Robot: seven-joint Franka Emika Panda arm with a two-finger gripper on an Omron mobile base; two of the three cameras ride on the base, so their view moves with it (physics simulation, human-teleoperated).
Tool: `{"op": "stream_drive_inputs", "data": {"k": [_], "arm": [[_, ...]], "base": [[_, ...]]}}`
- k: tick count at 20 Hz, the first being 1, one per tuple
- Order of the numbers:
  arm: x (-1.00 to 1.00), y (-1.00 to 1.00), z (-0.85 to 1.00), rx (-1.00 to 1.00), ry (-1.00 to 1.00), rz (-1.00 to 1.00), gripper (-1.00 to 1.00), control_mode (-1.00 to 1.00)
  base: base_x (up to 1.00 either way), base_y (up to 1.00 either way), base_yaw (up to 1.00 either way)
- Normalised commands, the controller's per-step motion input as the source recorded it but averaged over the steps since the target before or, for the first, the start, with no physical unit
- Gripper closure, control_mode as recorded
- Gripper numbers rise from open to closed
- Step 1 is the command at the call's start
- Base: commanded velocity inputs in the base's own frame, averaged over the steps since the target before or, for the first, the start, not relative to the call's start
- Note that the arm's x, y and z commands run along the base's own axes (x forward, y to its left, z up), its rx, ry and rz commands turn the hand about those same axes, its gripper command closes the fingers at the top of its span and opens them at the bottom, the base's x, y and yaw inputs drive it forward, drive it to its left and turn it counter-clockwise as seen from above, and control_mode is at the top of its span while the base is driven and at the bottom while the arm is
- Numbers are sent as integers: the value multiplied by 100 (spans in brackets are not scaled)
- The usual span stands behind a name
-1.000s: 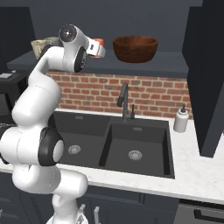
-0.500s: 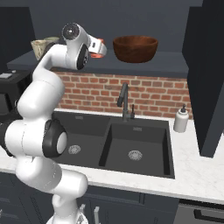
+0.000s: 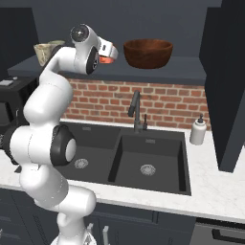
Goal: Gather all objects into one cabinet and sort the glasses and bowls to opposite sides.
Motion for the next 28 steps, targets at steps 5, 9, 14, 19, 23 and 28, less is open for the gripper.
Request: {"op": "stream_drive_inputs", "data": {"k": [5,9,14,19,23,28], "arm": [[13,0,0,0,0,0,-100,-100],[5,0,0,0,0,0,-100,-100],[0,0,0,0,0,0,100,-100],[0,0,0,0,0,0,100,-100],[0,0,0,0,0,0,100,-100],[0,0,0,0,0,0,100,-100]], "base": [[0,0,0],[0,0,0],[0,0,0],[0,0,0],[0,0,0],[0,0,0]]}}
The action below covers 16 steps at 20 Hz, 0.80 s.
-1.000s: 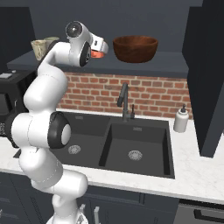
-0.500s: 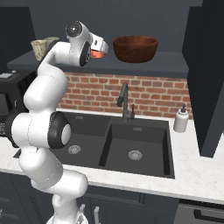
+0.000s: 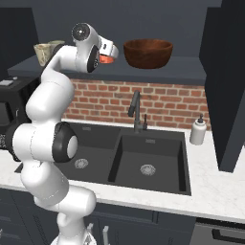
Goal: Gather all objects into one cabinet and sort the glasses and bowls to opposite sides.
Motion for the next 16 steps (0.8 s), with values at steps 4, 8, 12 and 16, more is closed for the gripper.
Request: {"op": "stream_drive_inputs", "data": {"k": [4,8,12,16], "arm": [[0,0,0,0,0,0,100,-100],[0,0,0,0,0,0,100,-100],[-2,0,0,0,0,0,100,-100],[-24,0,0,0,-2,0,100,-100]], "base": [[0,0,0],[0,0,0],[0,0,0],[0,0,0]]}}
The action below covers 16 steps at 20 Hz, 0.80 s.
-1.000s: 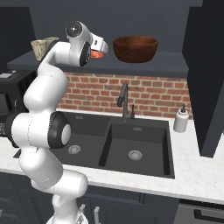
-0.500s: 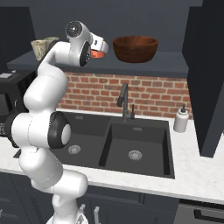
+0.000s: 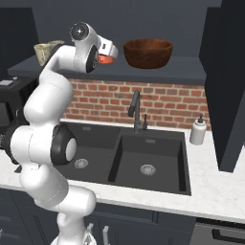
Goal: Gather all objects into one cabinet and sort the glasses and bowls to opposite sides.
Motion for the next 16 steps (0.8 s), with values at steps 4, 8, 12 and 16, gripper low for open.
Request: {"op": "stream_drive_inputs", "data": {"k": [4,8,12,16], "arm": [[-43,1,0,0,-1,0,100,-100],[-61,12,0,0,0,9,100,-100],[-66,25,0,0,0,22,100,-100],[-47,26,0,0,0,31,100,-100]], "base": [[0,0,0],[0,0,0],[0,0,0],[0,0,0]]}}
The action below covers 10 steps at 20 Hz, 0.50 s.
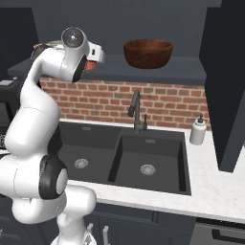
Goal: Gather all objects into one cabinet and sort the glasses and bowls to opposite sides.
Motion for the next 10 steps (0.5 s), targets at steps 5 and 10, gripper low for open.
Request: {"op": "stream_drive_inputs", "data": {"k": [5,10], "arm": [[-7,38,0,0,0,32,100,-100],[0,50,0,0,0,25,100,-100]], "base": [[0,0,0],[0,0,0]]}}
